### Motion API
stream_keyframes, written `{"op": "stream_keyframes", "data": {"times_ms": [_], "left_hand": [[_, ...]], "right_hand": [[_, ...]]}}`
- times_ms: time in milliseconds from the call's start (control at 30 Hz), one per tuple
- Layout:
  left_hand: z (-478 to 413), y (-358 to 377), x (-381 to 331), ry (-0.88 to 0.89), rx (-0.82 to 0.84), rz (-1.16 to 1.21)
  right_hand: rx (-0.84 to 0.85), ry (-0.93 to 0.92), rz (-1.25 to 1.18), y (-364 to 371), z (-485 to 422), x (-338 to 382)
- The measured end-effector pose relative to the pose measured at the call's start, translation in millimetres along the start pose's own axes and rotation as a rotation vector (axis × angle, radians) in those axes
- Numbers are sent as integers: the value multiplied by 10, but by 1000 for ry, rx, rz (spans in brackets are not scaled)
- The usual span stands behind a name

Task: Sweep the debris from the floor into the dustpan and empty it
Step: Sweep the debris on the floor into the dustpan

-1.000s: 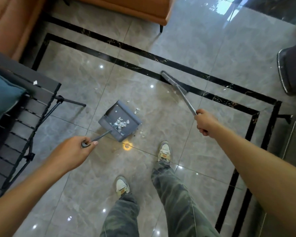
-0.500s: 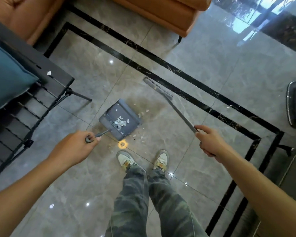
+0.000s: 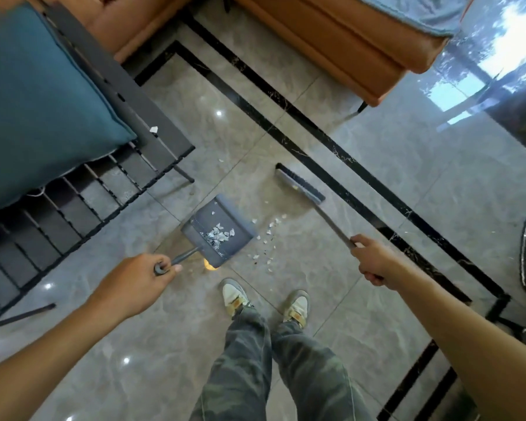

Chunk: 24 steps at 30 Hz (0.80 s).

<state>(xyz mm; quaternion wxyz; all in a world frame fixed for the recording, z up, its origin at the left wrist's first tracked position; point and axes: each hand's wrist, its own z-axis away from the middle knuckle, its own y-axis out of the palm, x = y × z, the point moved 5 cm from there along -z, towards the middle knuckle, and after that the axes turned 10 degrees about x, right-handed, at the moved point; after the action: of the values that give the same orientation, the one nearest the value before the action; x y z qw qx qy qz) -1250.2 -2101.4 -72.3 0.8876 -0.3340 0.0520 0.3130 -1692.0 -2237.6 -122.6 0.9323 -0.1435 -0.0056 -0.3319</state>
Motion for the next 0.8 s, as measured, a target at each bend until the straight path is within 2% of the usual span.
{"op": "stream_keyframes", "data": {"times_ms": [100,233,400,533,667,800], "left_hand": [[50,-31,103,20,-15,47],[1,-94,201,7,-7,115],[-66,-132,177,-19,15,175],[-75,-121,101,-66,-3,232],[-131,-143,-46,-163,-39,309],[-181,-134,-302,-278,-63,368]], "right_hand": [[51,-34,0,37,292,79],[13,-139,48,-42,445,448],[-75,-239,149,-227,33,1240],[-68,-320,247,-340,-376,2024],[-34,-431,493,-343,-706,2761],[-13,-461,834,-403,-896,3058]]}}
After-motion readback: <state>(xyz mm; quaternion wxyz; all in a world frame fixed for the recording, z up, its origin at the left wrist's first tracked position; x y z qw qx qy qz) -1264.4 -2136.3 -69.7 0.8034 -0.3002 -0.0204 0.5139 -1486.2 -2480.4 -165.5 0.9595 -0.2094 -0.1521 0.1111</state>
